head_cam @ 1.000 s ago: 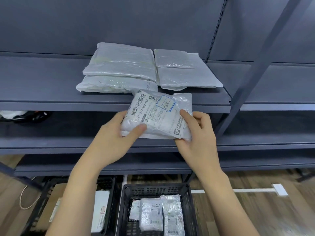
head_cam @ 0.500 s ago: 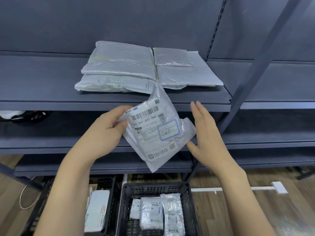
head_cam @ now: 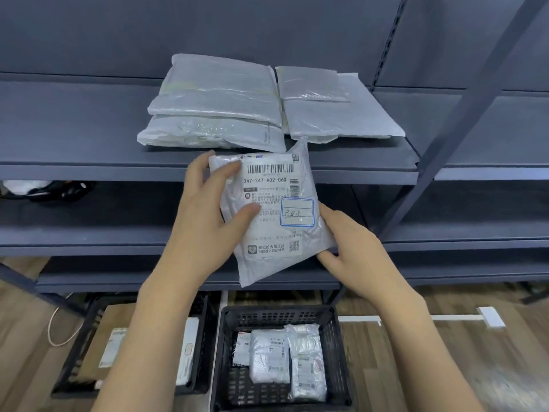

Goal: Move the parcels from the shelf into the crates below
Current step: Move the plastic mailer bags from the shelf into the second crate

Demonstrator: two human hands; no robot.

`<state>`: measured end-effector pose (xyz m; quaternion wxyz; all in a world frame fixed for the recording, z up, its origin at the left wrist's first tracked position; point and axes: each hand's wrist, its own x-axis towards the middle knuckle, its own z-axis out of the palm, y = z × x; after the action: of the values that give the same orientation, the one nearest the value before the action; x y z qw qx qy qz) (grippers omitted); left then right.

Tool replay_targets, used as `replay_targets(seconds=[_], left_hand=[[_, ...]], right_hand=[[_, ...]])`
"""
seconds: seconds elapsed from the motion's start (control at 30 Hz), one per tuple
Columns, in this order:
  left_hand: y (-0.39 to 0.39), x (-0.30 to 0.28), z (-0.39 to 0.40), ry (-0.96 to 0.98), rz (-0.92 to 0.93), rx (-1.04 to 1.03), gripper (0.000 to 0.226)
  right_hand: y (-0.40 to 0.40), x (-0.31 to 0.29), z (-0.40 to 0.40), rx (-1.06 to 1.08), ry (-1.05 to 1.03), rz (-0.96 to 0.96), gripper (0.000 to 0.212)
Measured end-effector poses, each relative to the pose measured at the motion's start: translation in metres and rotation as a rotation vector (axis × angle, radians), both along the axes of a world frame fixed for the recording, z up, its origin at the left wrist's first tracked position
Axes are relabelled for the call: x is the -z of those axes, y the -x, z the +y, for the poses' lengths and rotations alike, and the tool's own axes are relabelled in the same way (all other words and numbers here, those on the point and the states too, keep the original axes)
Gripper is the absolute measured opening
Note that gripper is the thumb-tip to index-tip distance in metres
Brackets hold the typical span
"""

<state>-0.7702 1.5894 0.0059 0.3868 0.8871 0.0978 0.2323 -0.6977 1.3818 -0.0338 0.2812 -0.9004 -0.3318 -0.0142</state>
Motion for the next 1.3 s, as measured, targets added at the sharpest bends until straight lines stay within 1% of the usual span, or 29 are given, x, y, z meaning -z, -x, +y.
replay_targets(seconds=[0.1, 0.23, 0.33, 0.43, 0.53, 0.63, 0.73, 0.8, 0.93, 1.07, 1.2, 1.3], left_hand=[[0.004, 0.015, -0.004, -0.038, 0.021, 0.043, 0.063], [0.006, 0.039, 0.001, -0.004, 0.057, 0.099, 0.068], [0.010, 0.068, 0.005, 0.004, 0.138, 0.140, 0.065], [0.018, 0.106, 0.002, 0.039, 0.227, 0.174, 0.058], [0.028, 0.152, -0.009, 0.087, 0.343, 0.191, 0.056], [0.041, 0.199, -0.021, 0.146, 0.506, 0.209, 0.057], [0.059, 0.247, -0.029, 0.170, 0.664, 0.243, 0.060], [0.071, 0.282, -0.034, 0.192, 0.726, 0.234, 0.061], [0.091, 0.351, -0.037, 0.270, 0.874, 0.167, 0.061], [0.097, 0.416, -0.034, 0.288, 1.022, 0.126, 0.061], [0.087, 0.497, -0.026, 0.197, 1.018, 0.193, 0.063], [0.077, 0.566, -0.018, 0.130, 1.039, 0.263, 0.071]], right_hand=[[0.003, 0.008, 0.009, -0.002, 0.023, 0.016, 0.059], [0.013, 0.027, 0.016, 0.016, 0.036, 0.058, 0.057], [0.026, 0.054, 0.016, 0.052, 0.056, 0.135, 0.056], [0.044, 0.093, 0.013, 0.087, 0.112, 0.260, 0.056], [0.066, 0.133, 0.001, 0.137, 0.169, 0.412, 0.058], [0.085, 0.170, -0.013, 0.177, 0.278, 0.526, 0.058], [0.101, 0.208, -0.024, 0.173, 0.378, 0.624, 0.055], [0.108, 0.235, -0.028, 0.151, 0.447, 0.695, 0.056], [0.116, 0.292, -0.024, 0.084, 0.571, 0.843, 0.053], [0.113, 0.361, -0.014, 0.003, 0.677, 0.868, 0.047], [0.105, 0.447, -0.008, -0.038, 0.736, 0.846, 0.047], [0.102, 0.522, -0.002, -0.052, 0.749, 0.802, 0.043]])
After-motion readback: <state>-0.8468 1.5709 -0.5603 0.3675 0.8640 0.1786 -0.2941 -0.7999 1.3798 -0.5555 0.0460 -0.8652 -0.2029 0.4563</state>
